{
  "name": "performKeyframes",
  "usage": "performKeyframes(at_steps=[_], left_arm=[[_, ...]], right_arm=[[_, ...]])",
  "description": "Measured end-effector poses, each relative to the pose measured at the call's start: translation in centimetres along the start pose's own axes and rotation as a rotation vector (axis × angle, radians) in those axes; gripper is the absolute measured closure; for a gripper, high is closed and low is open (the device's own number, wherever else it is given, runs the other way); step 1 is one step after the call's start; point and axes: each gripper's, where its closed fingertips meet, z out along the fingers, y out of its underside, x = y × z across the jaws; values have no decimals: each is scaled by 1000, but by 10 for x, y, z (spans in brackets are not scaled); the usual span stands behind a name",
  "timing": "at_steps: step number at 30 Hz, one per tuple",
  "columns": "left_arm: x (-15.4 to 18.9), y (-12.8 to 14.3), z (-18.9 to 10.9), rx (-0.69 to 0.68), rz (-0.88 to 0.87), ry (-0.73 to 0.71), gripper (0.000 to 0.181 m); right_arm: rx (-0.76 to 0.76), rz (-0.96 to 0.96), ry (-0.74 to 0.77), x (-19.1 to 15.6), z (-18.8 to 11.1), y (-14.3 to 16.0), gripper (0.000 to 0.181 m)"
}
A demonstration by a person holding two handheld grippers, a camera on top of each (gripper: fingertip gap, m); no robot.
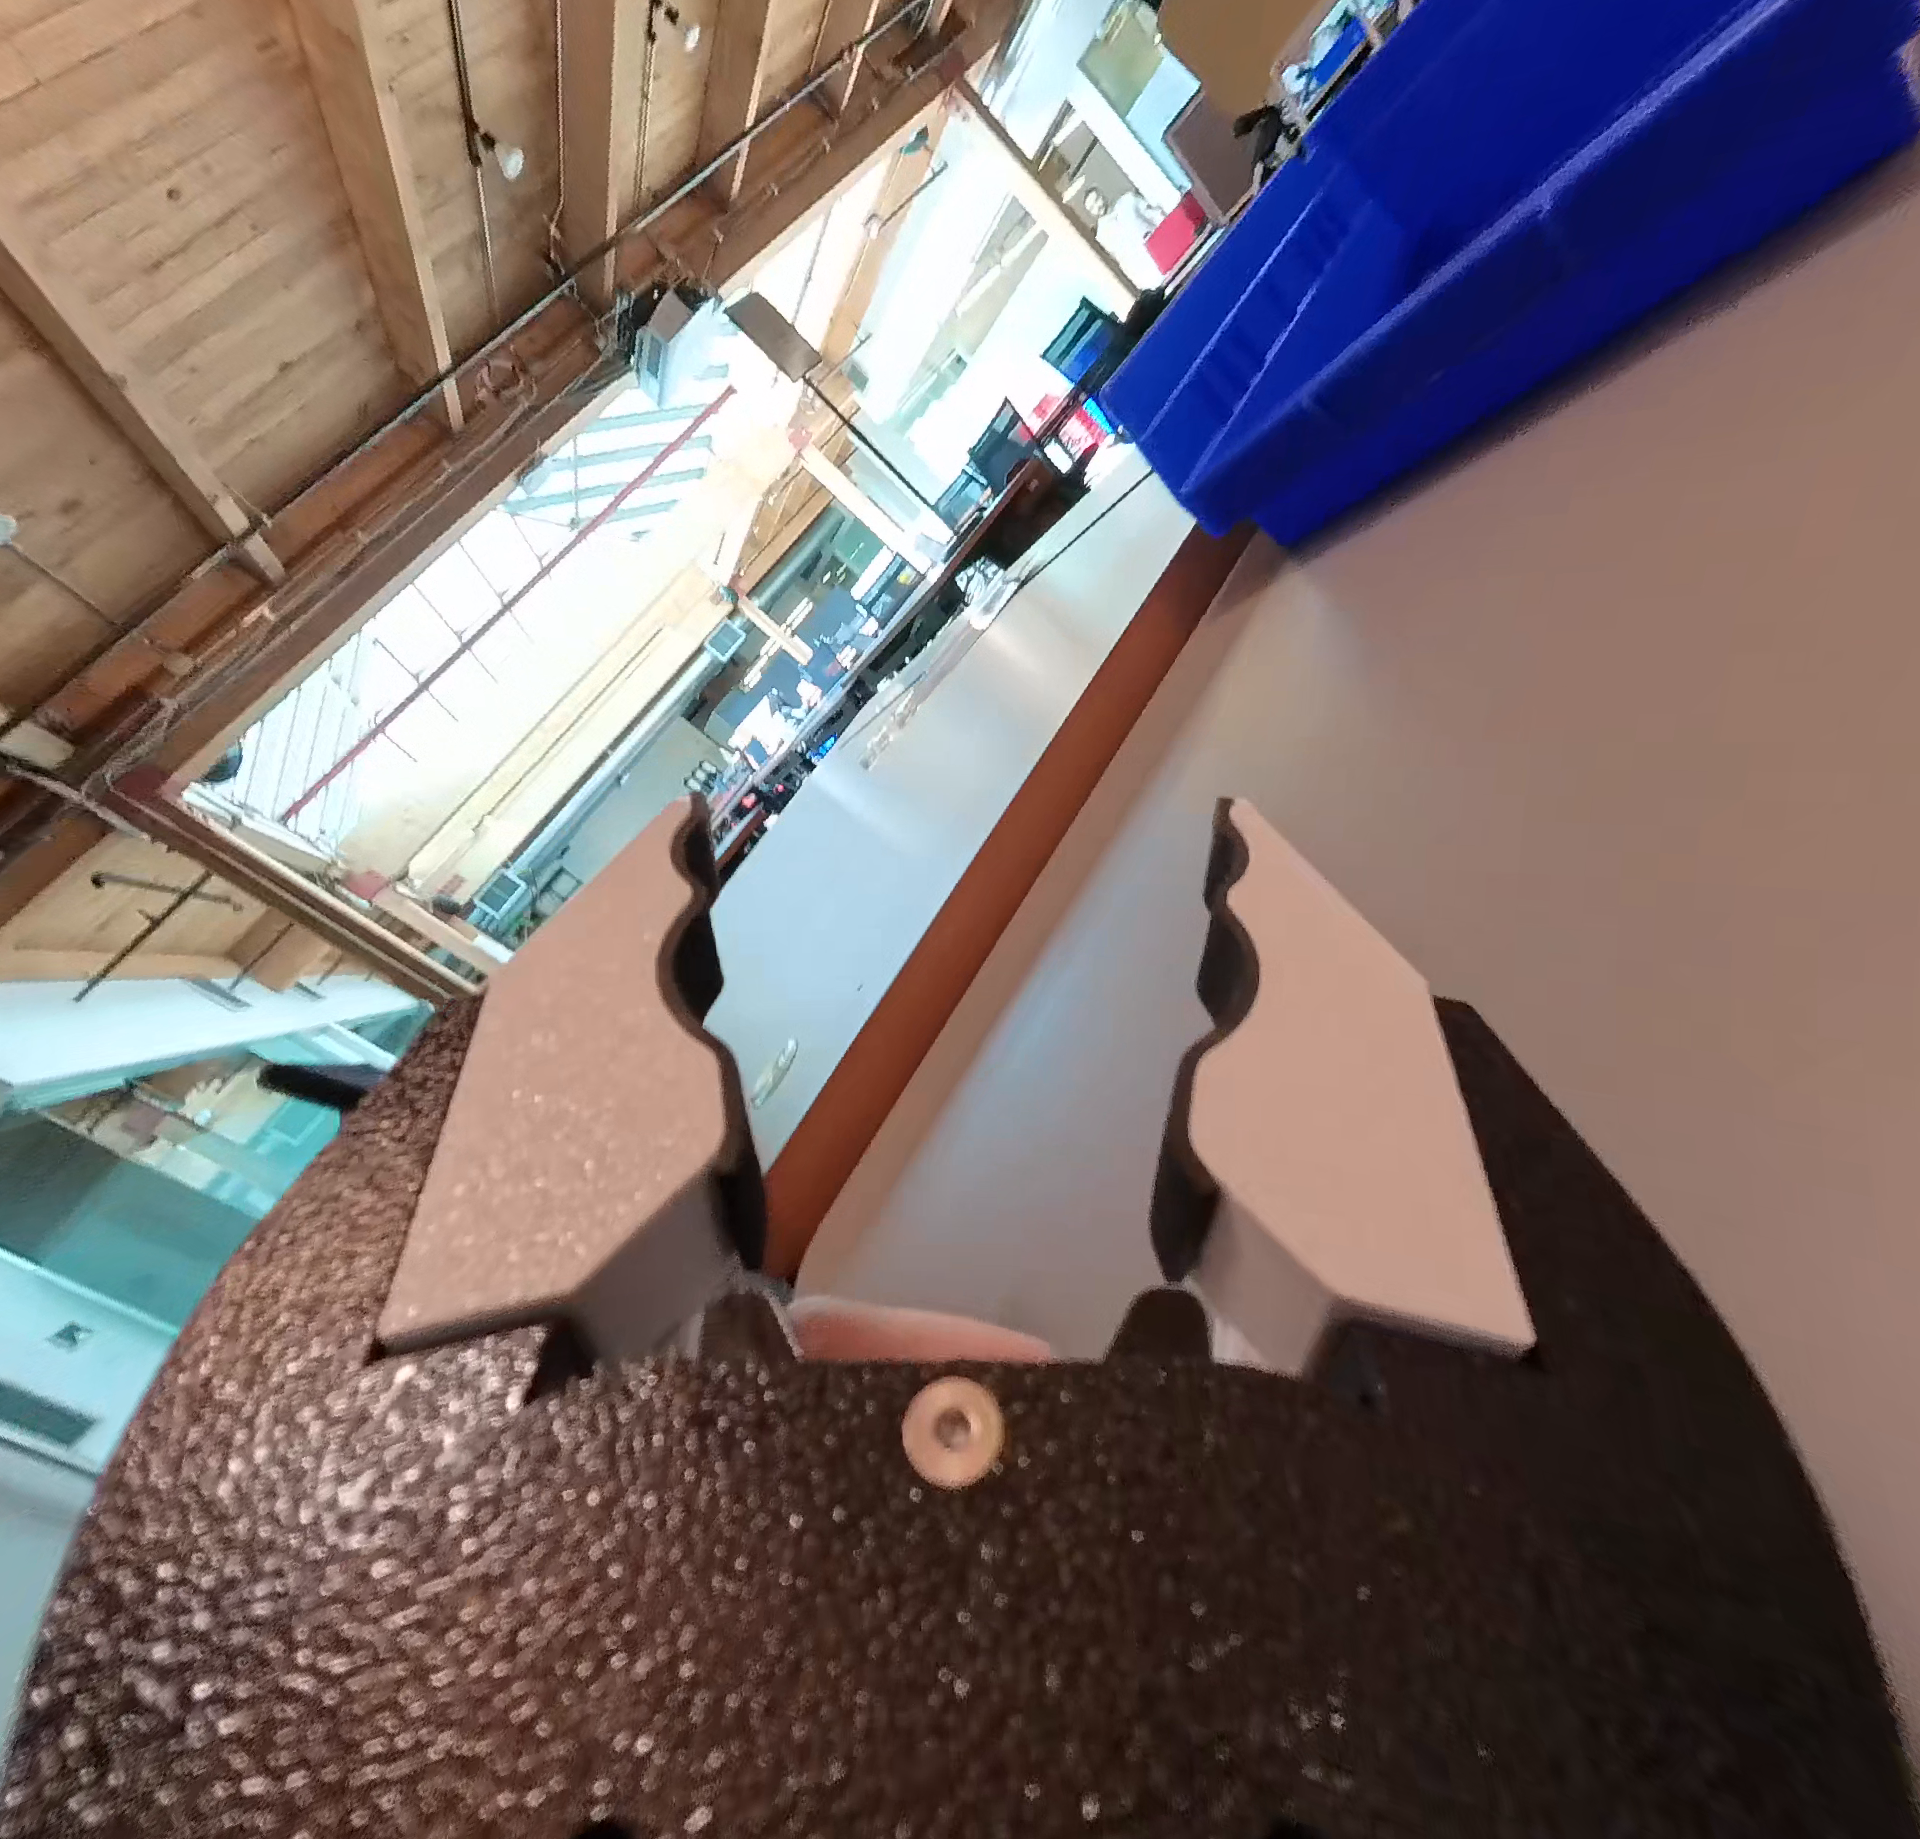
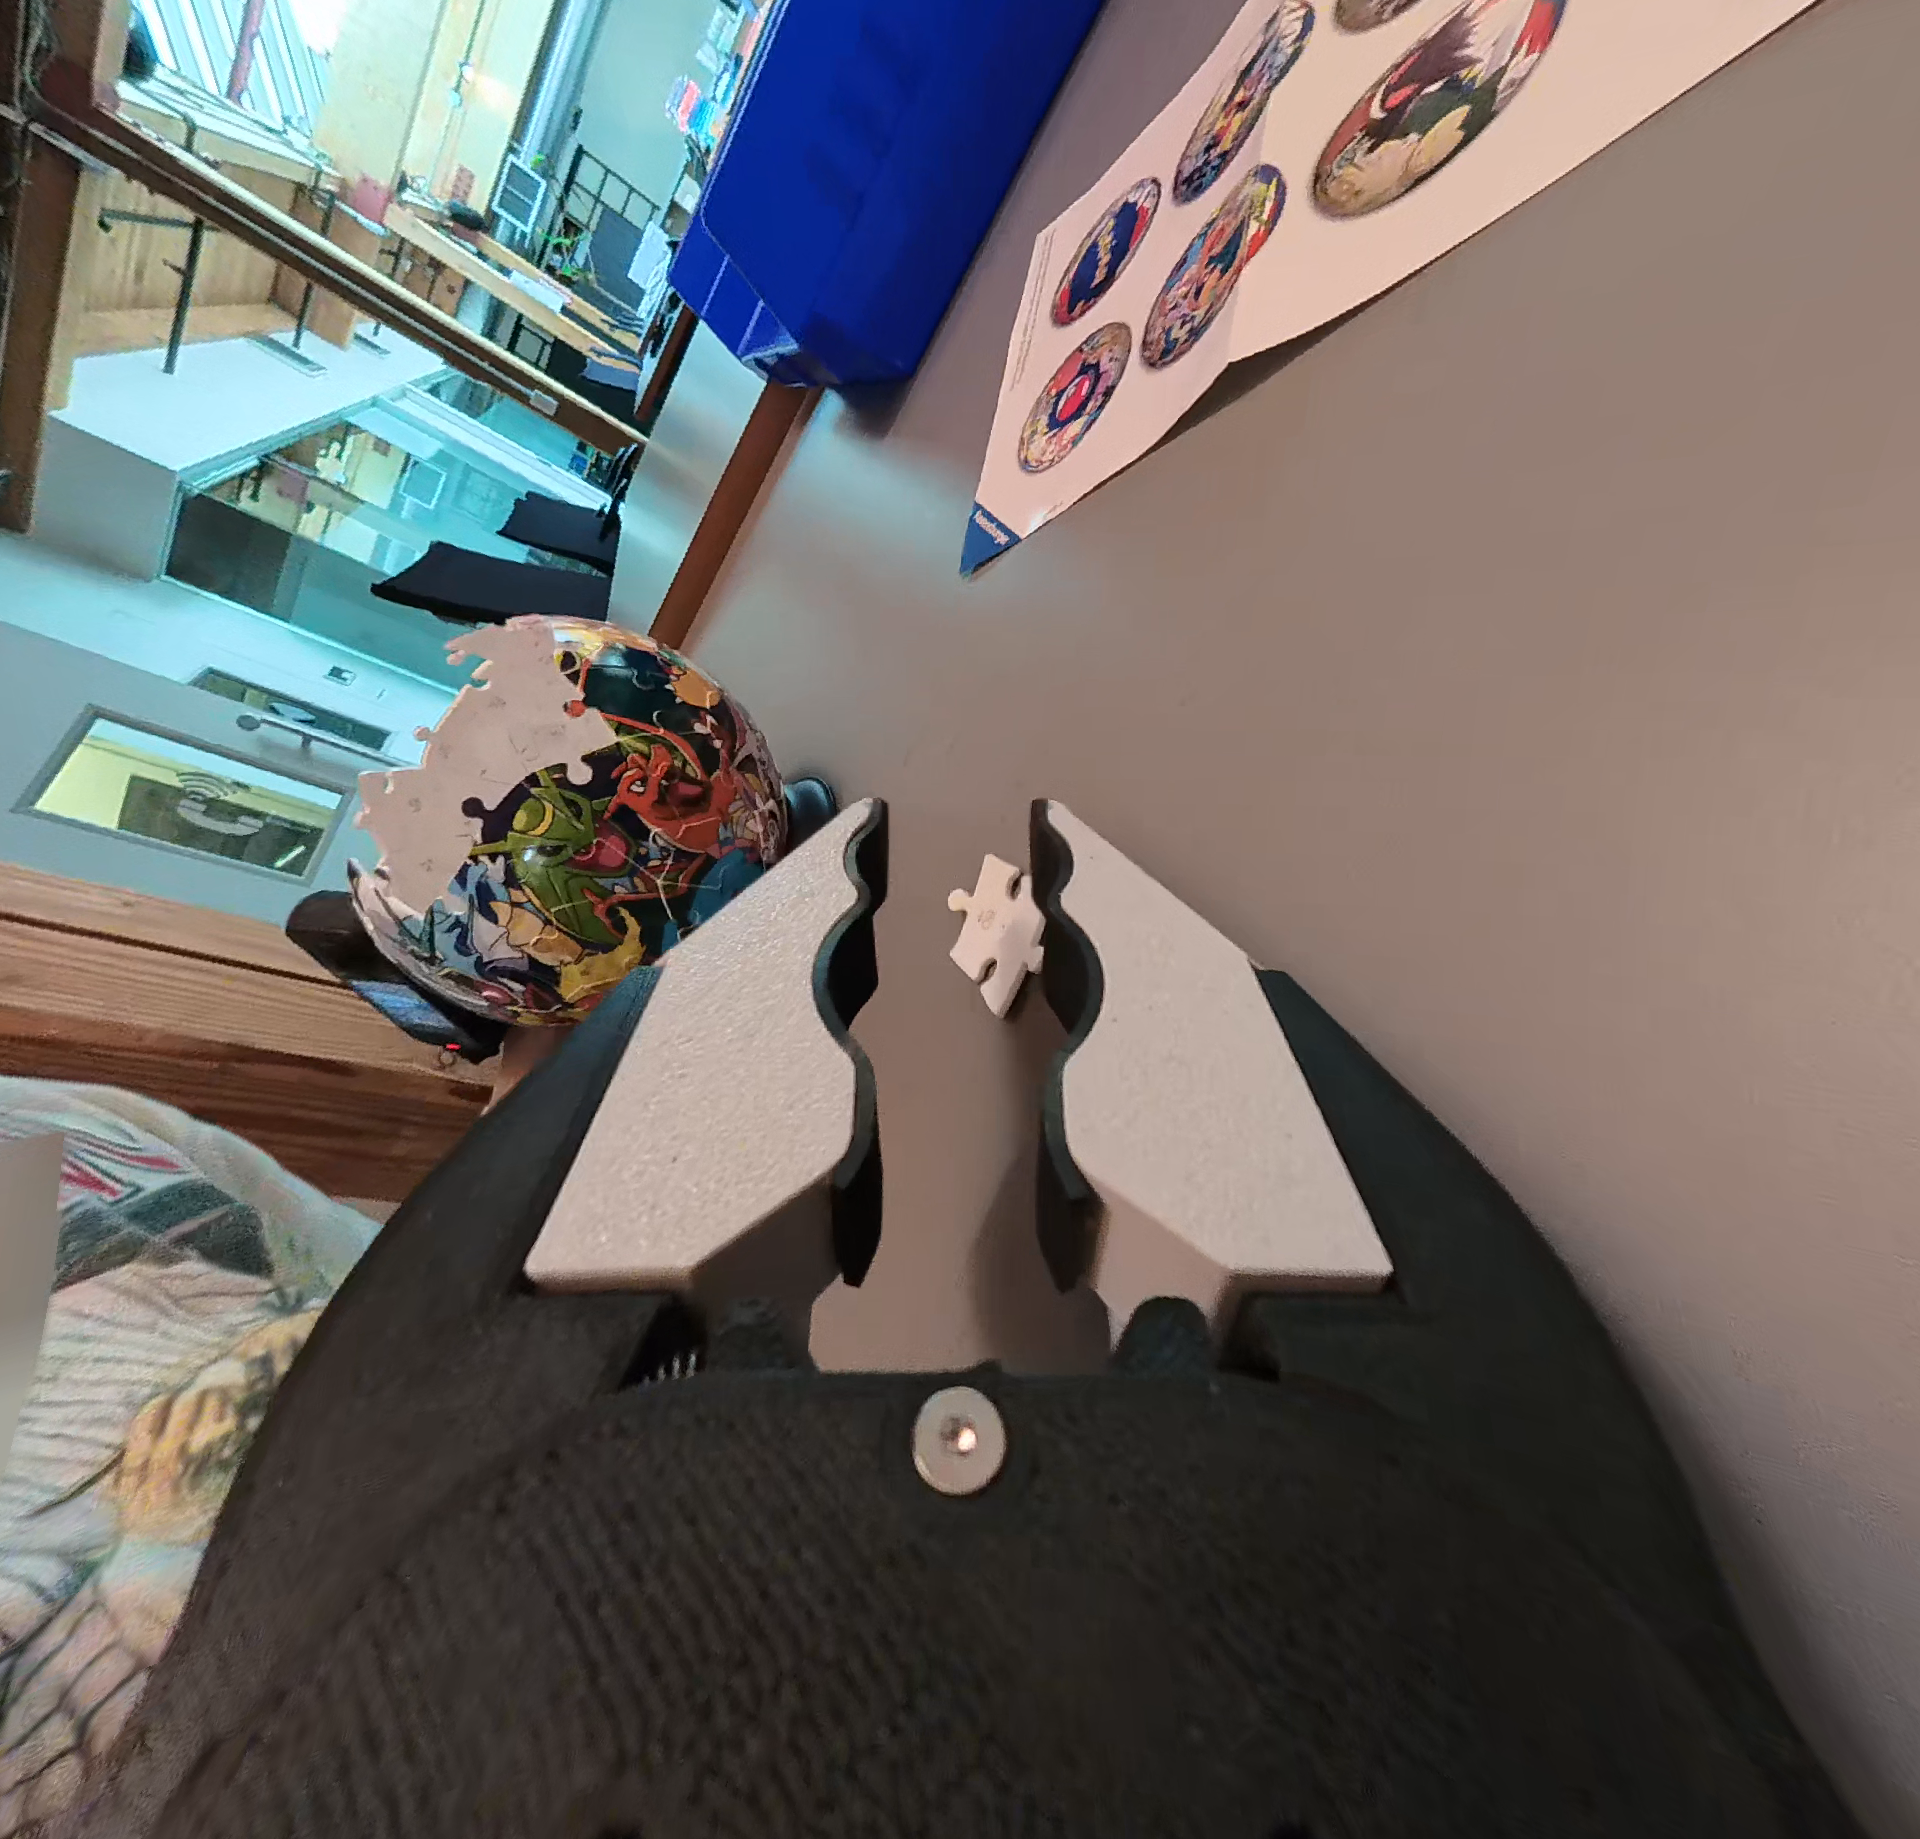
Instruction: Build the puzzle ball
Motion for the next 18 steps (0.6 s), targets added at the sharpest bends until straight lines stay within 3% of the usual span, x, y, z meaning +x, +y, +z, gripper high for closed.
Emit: performKeyframes(at_steps=[8,13,18], left_arm=[[3,-31,-6,41,-90,146,101],[48,-70,-33,91,-441,568,102],[89,-109,-83,114,-654,1081,75]], right_arm=[[91,-19,-16,-13,-7,-1,130],[82,-99,-59,-32,-11,12,107],[248,-263,31,-44,-37,-7,99]])
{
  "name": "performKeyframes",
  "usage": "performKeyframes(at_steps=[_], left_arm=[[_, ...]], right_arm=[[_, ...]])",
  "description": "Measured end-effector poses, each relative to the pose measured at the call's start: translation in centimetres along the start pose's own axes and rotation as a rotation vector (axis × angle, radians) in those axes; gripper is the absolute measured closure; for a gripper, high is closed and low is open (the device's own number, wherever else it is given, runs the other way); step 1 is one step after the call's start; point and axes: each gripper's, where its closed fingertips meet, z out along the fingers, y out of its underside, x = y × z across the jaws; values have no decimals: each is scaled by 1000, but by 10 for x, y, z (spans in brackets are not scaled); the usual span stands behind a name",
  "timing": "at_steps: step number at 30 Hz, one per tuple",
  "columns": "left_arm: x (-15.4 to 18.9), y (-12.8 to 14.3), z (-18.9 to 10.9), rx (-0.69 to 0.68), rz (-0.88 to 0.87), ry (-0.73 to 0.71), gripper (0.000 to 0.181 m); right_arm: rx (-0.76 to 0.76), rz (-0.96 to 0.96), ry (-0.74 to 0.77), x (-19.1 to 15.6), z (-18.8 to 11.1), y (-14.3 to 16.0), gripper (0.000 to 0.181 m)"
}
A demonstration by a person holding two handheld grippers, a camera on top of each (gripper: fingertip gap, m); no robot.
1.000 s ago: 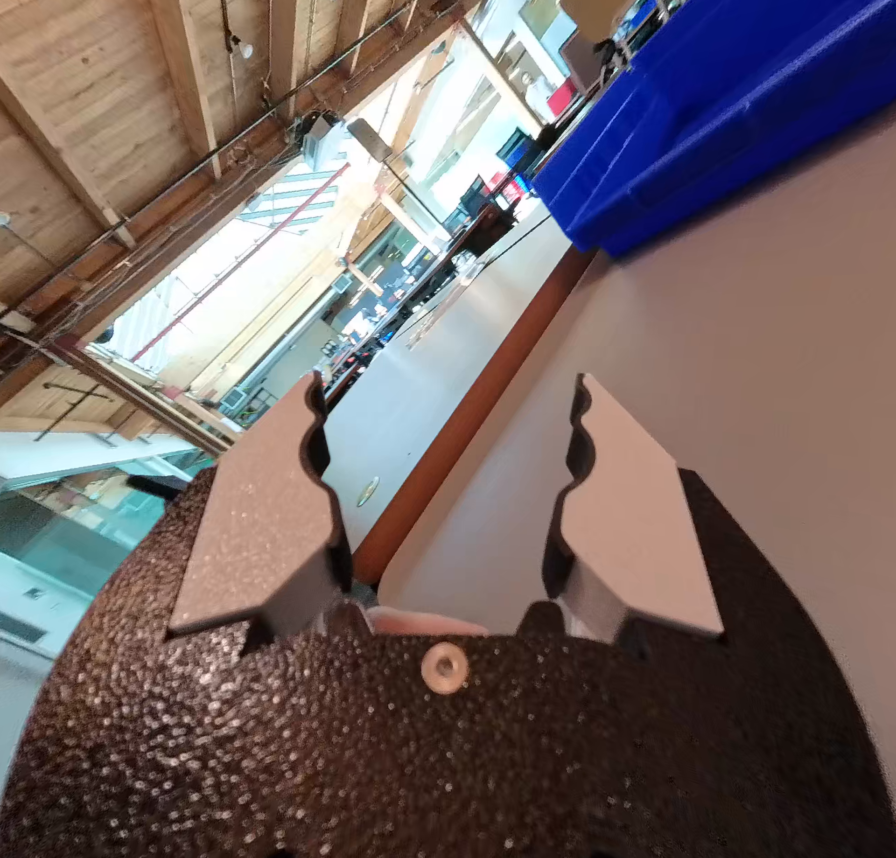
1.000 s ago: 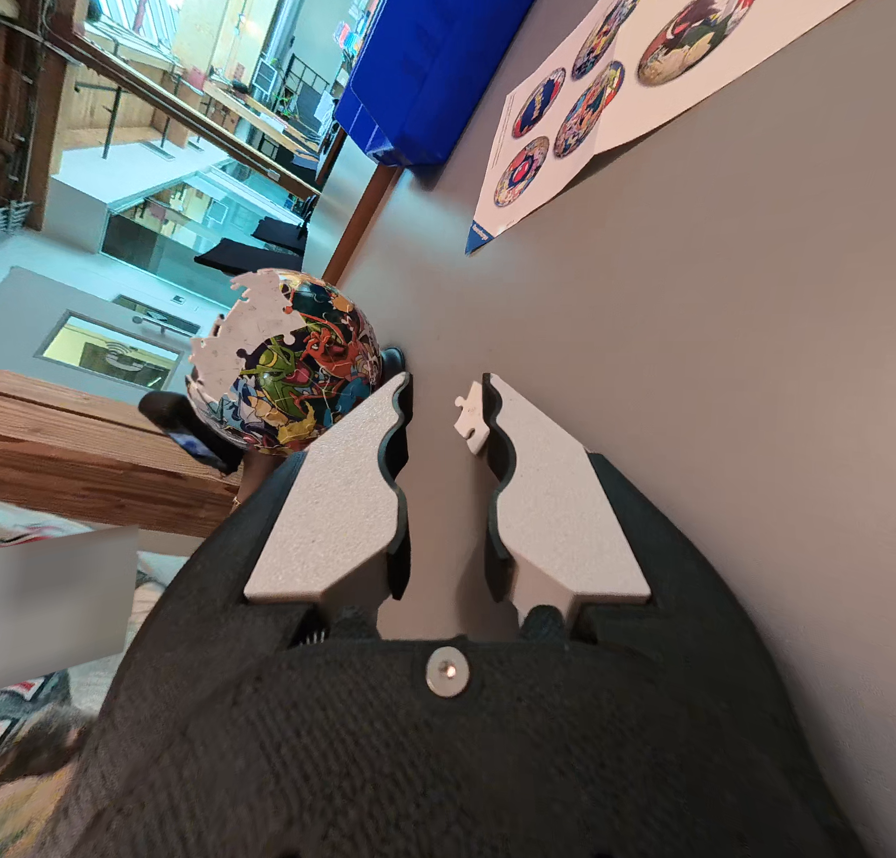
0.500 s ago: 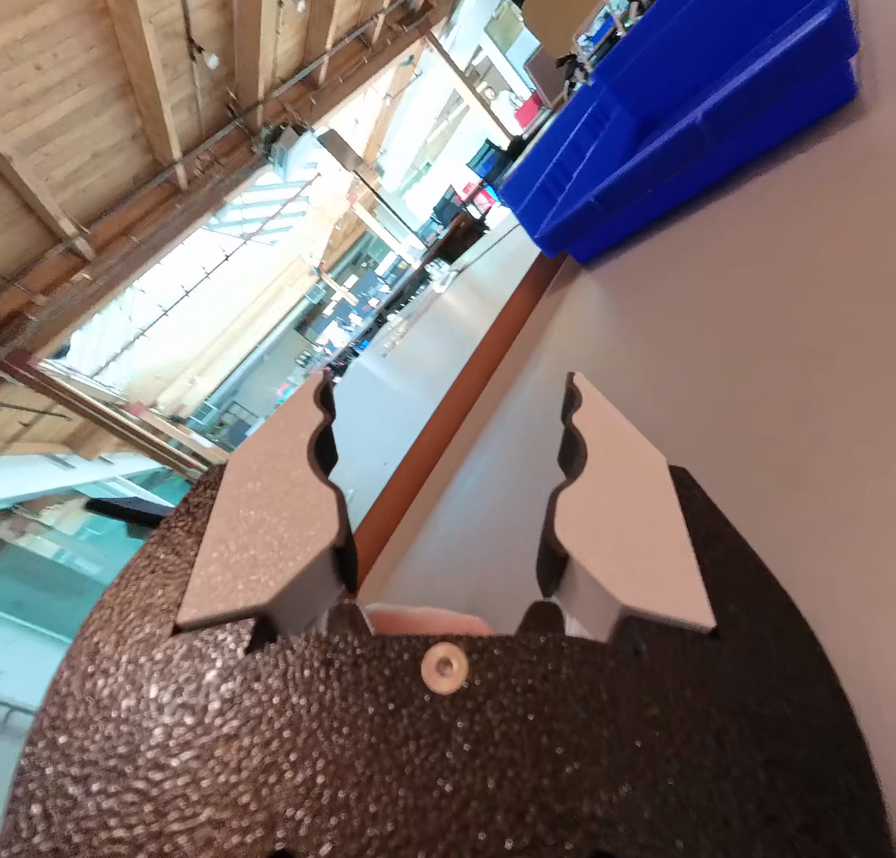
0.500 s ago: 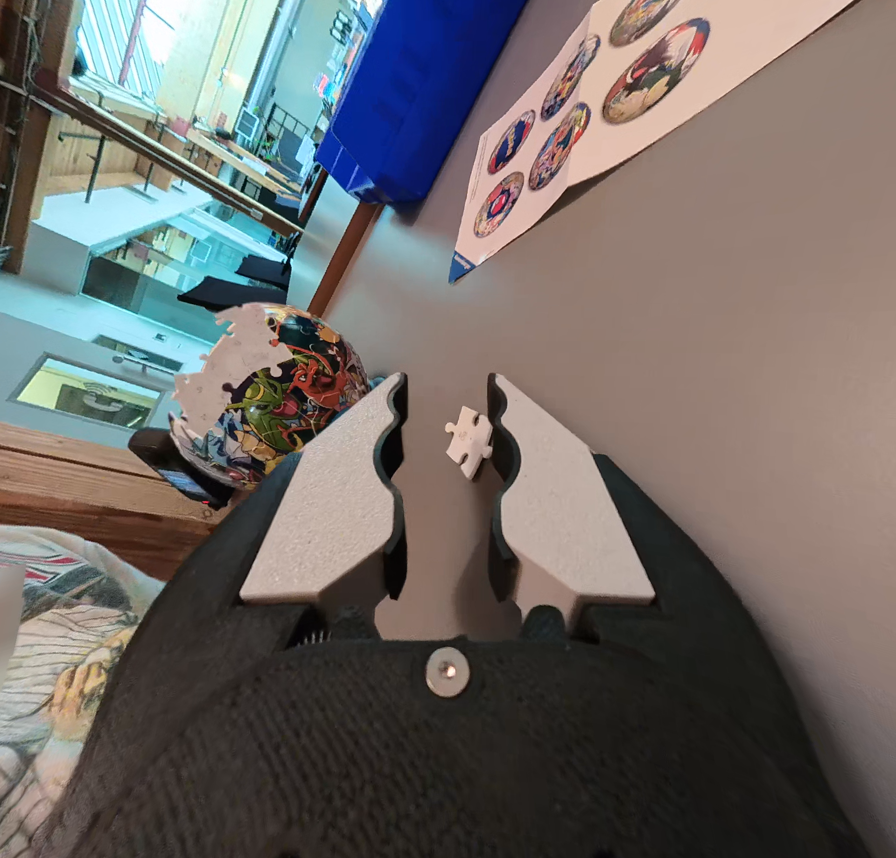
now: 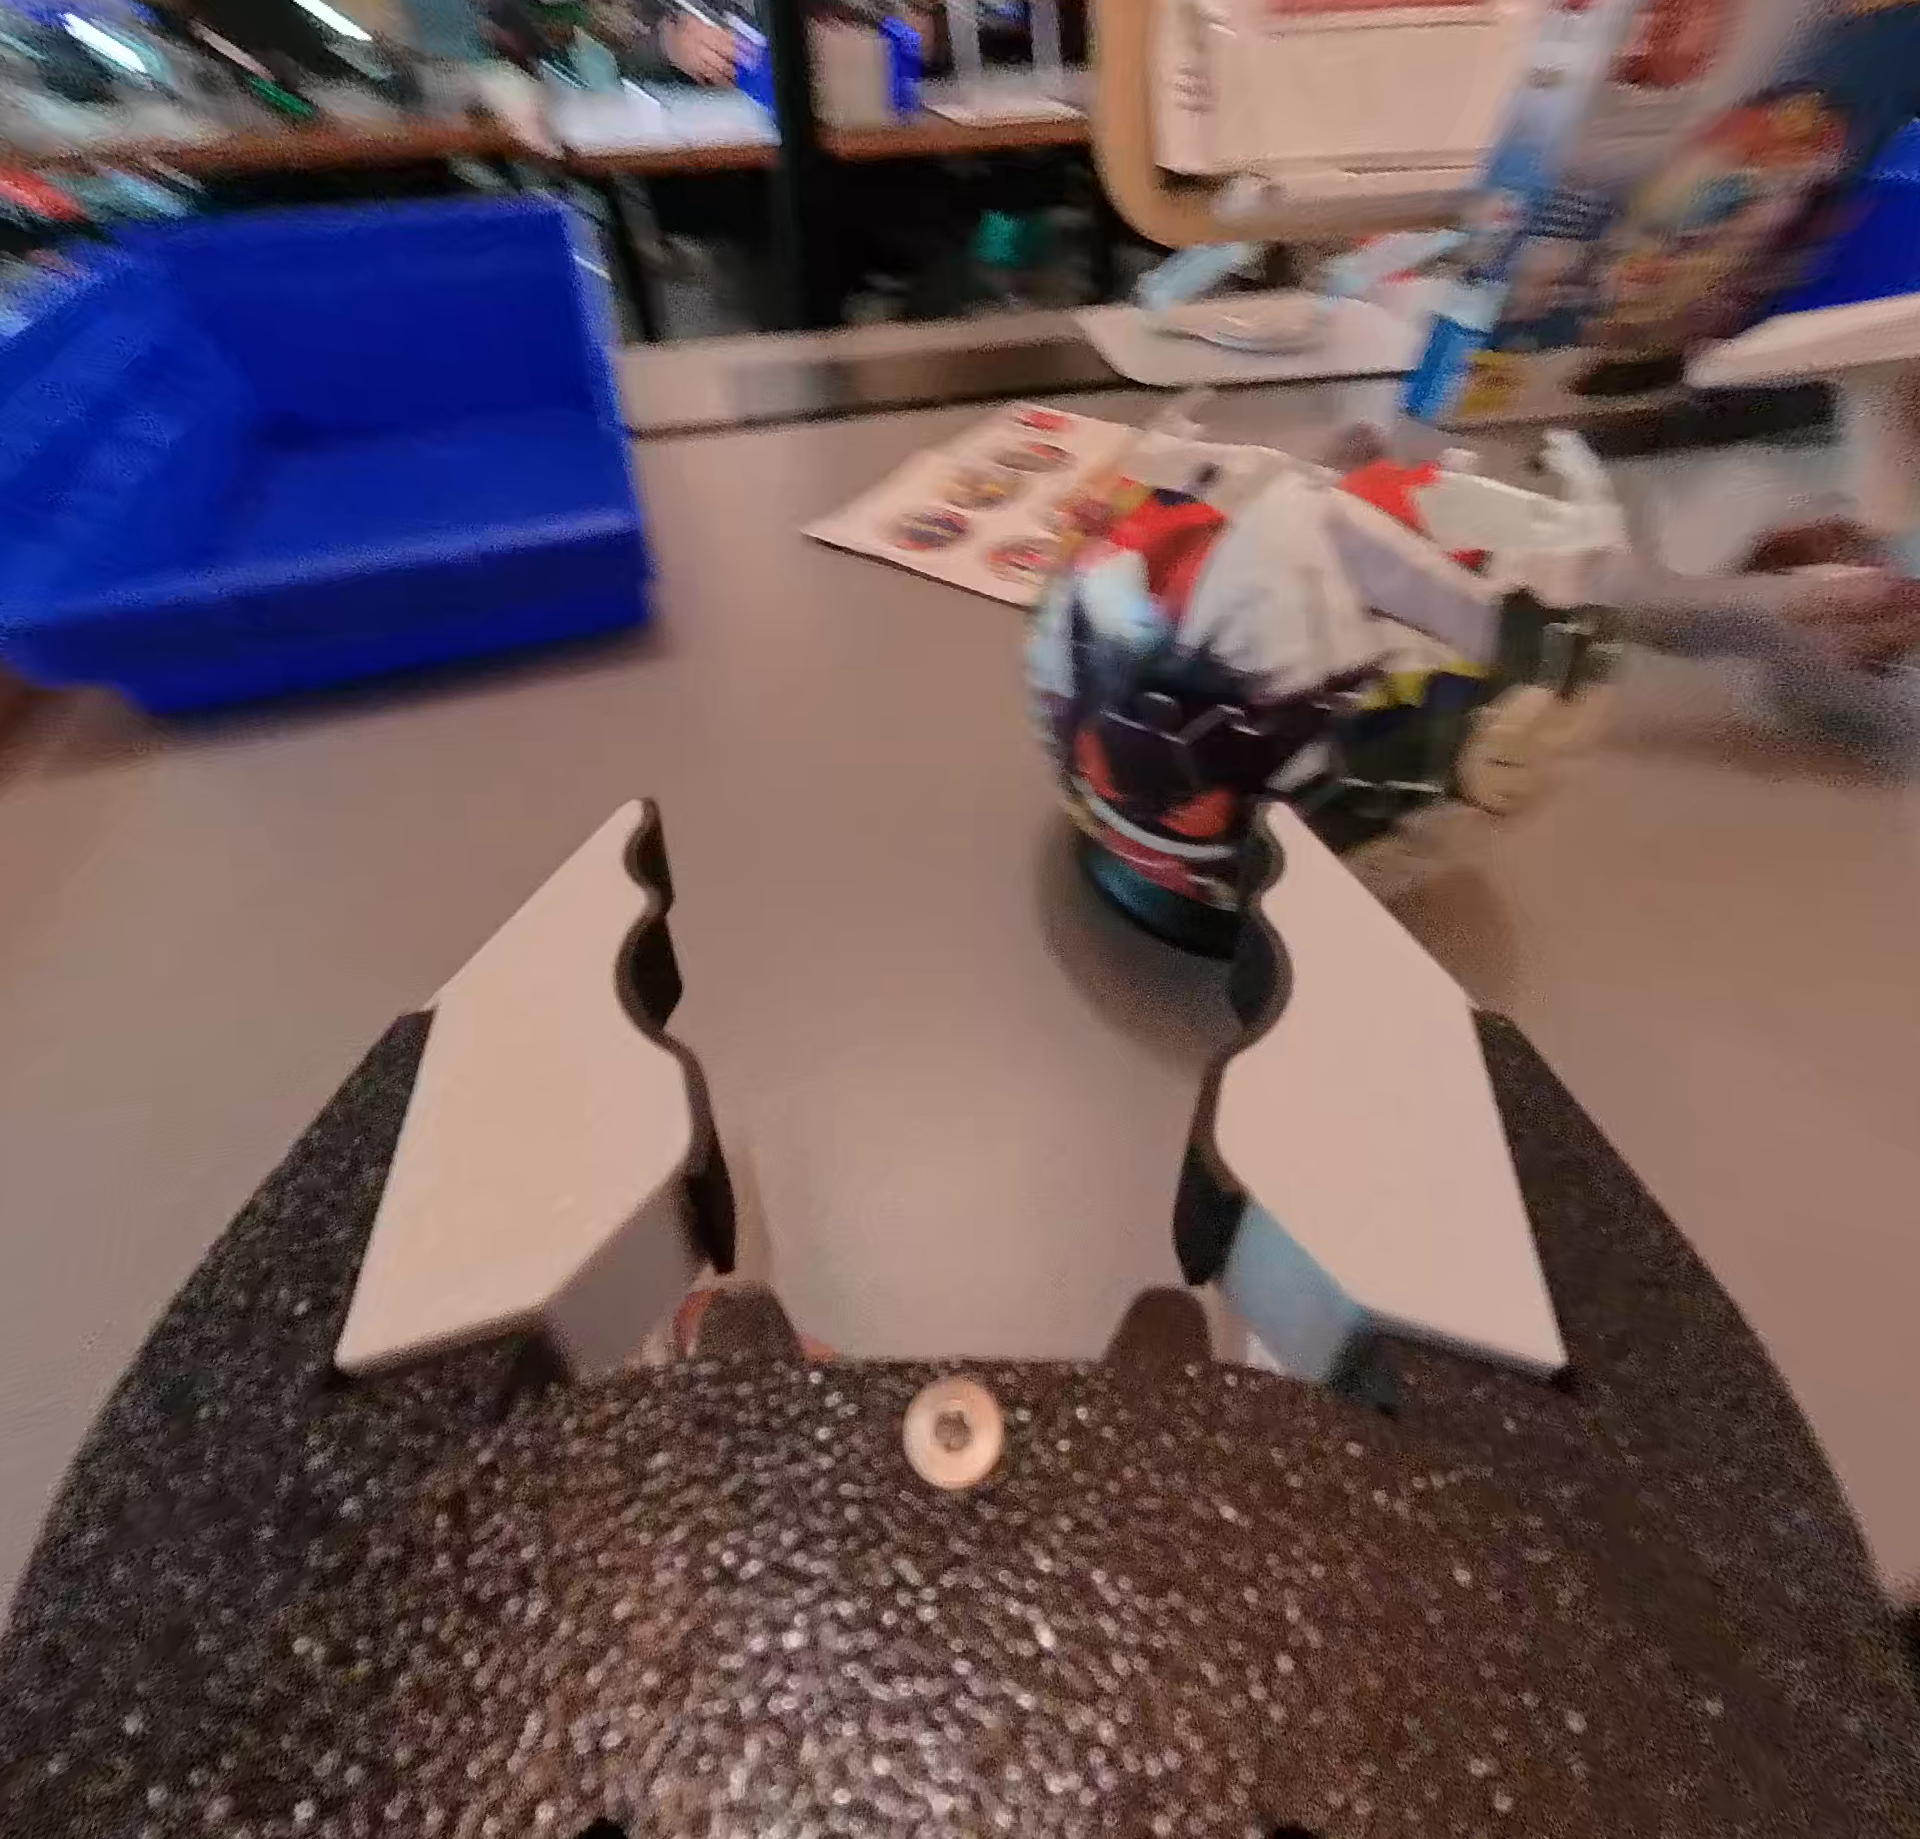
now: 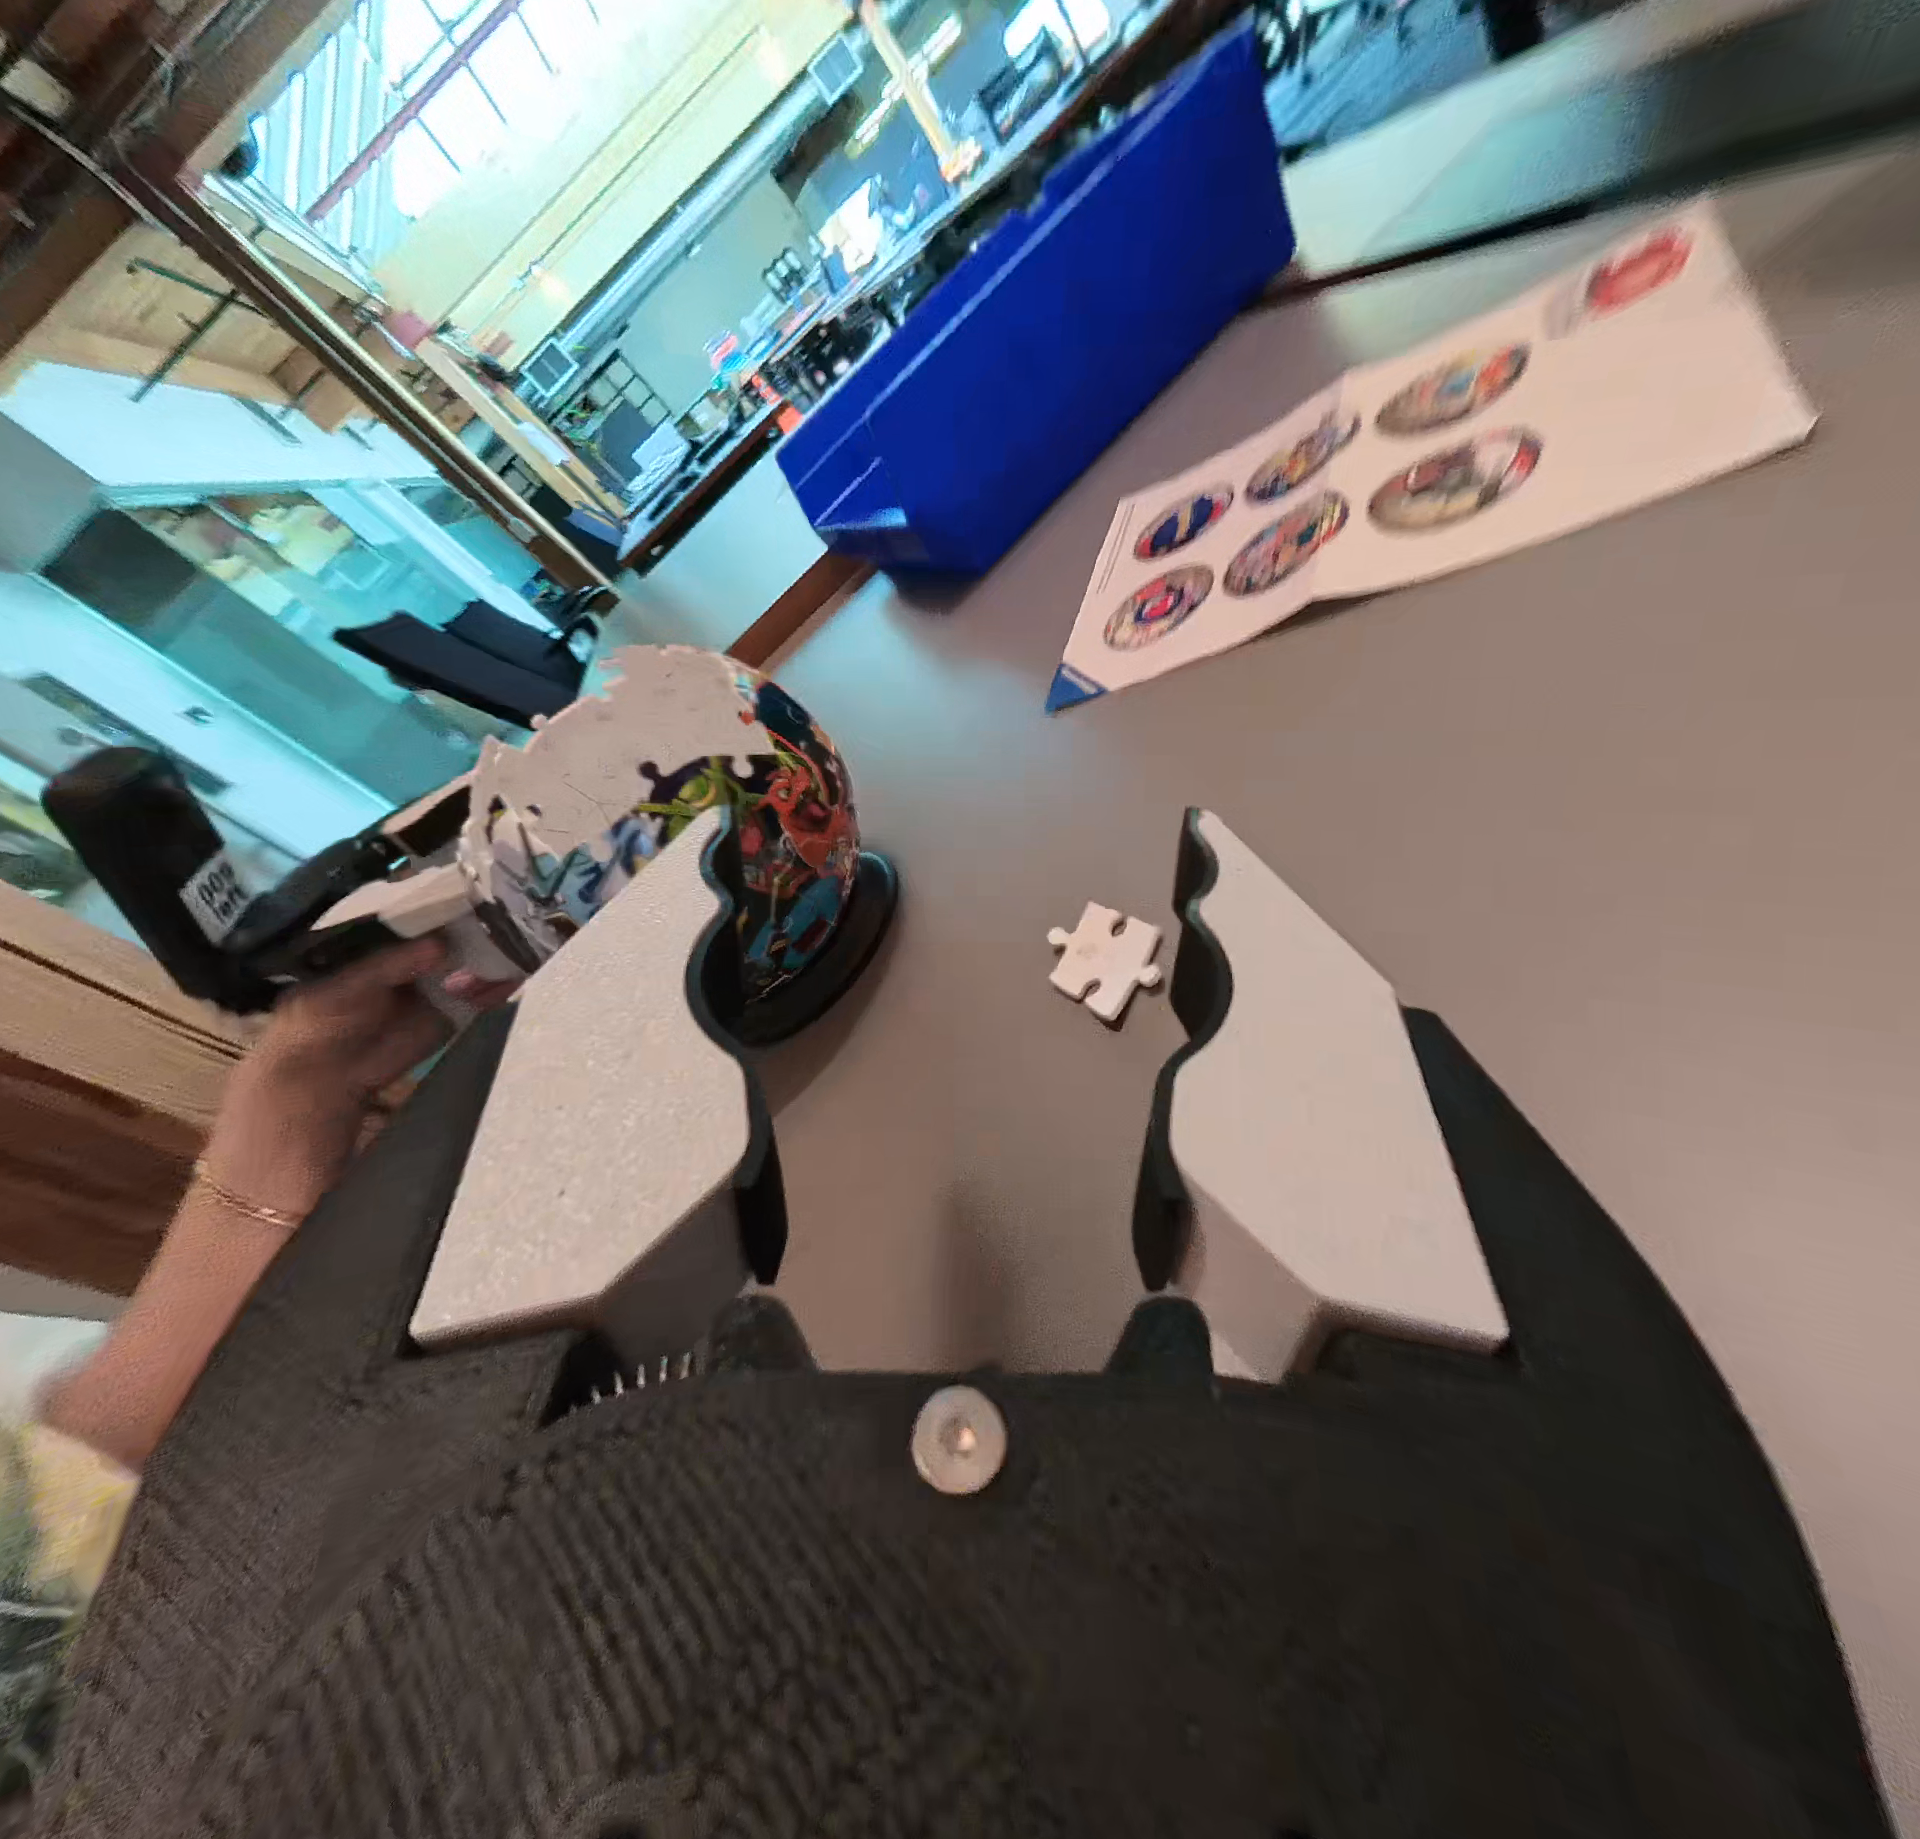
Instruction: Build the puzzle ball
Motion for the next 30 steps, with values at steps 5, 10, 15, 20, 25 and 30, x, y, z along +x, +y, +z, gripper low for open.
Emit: performKeyframes(at_steps=[5,10,15,20,25,30], left_arm=[[41,11,1,-119,-46,277,77],[60,14,15,-226,121,283,75],[60,21,31,-276,225,242,71],[56,27,35,-289,268,394,74],[58,27,47,-278,379,567,71],[56,59,57,-477,422,675,81]], right_arm=[[-30,-320,71,-26,-12,-2,91],[-341,-598,-43,-39,20,45,90],[-437,-591,-210,-59,52,66,87],[-430,-532,-184,-75,63,77,84],[-328,-497,-117,-88,69,87,85],[-433,-498,-49,-80,71,98,82]])
